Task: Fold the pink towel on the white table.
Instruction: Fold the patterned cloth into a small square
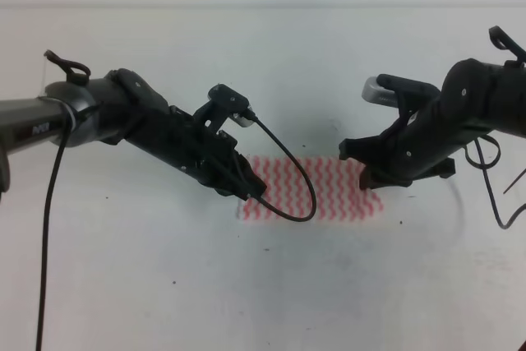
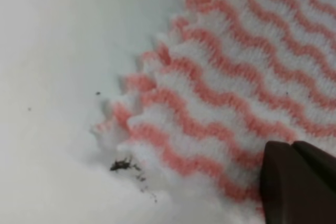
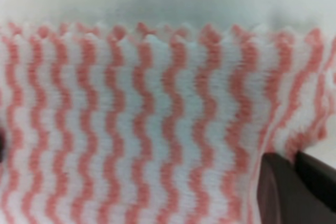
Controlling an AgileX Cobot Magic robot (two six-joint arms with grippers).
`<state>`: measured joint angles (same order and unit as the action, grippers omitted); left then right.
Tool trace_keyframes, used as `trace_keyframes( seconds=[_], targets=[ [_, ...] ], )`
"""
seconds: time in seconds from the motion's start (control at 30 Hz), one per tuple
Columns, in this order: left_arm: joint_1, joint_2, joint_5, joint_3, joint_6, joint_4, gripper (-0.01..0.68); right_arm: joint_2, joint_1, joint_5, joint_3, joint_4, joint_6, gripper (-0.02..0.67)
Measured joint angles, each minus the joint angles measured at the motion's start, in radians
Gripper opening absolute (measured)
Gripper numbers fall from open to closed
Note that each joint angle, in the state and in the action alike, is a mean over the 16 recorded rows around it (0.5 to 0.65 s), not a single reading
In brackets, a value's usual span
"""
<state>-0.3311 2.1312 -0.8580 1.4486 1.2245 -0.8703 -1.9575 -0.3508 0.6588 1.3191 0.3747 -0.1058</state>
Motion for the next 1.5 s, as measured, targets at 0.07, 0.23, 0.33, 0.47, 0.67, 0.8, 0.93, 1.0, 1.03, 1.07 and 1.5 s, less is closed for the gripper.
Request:
trace_keyframes(
  seconds=[0.07, 0.23, 0.33, 0.47, 0.67, 0.8, 0.93, 1.0, 1.03, 1.07, 1.5],
  targets=[
    [0.0, 0.007, 0.005, 0.001, 0.012, -0.006, -0.005, 0.013, -0.002, -0.011, 0.0, 0.03, 0.02, -0.016],
    [0.0, 0.011, 0.006, 0.001, 0.018, -0.01, -0.005, 0.022, -0.012, -0.026, 0.0, 0.085, 0.058, -0.016],
    [0.0, 0.011, 0.005, 0.002, 0.018, -0.013, -0.005, 0.022, -0.02, -0.034, 0.0, 0.11, 0.075, -0.016],
    [0.001, 0.011, 0.004, 0.002, 0.018, -0.018, -0.006, 0.025, -0.032, -0.046, 0.001, 0.129, 0.087, -0.017],
    [0.001, 0.012, 0.0, 0.003, 0.017, -0.025, -0.006, 0.025, -0.047, -0.057, 0.01, 0.133, 0.089, -0.018],
    [0.001, 0.013, -0.004, 0.003, 0.02, -0.031, -0.006, 0.025, -0.054, -0.059, 0.019, 0.132, 0.089, -0.018],
    [0.002, 0.01, -0.012, 0.002, 0.027, -0.039, -0.006, 0.024, -0.058, -0.058, 0.027, 0.129, 0.089, -0.017],
    [0.005, 0.007, -0.016, 0.002, 0.031, -0.043, -0.005, 0.024, -0.058, -0.058, 0.03, 0.128, 0.089, -0.017],
    [0.006, 0.004, -0.017, 0.002, 0.033, -0.046, -0.005, 0.023, -0.059, -0.057, 0.032, 0.127, 0.089, -0.017],
    [0.008, 0.001, -0.019, 0.001, 0.036, -0.048, -0.005, 0.023, -0.059, -0.057, 0.033, 0.126, 0.089, -0.016],
    [0.043, -0.027, -0.011, -0.001, 0.065, -0.076, -0.005, 0.021, -0.059, -0.052, 0.04, 0.123, 0.085, -0.016]
  ],
)
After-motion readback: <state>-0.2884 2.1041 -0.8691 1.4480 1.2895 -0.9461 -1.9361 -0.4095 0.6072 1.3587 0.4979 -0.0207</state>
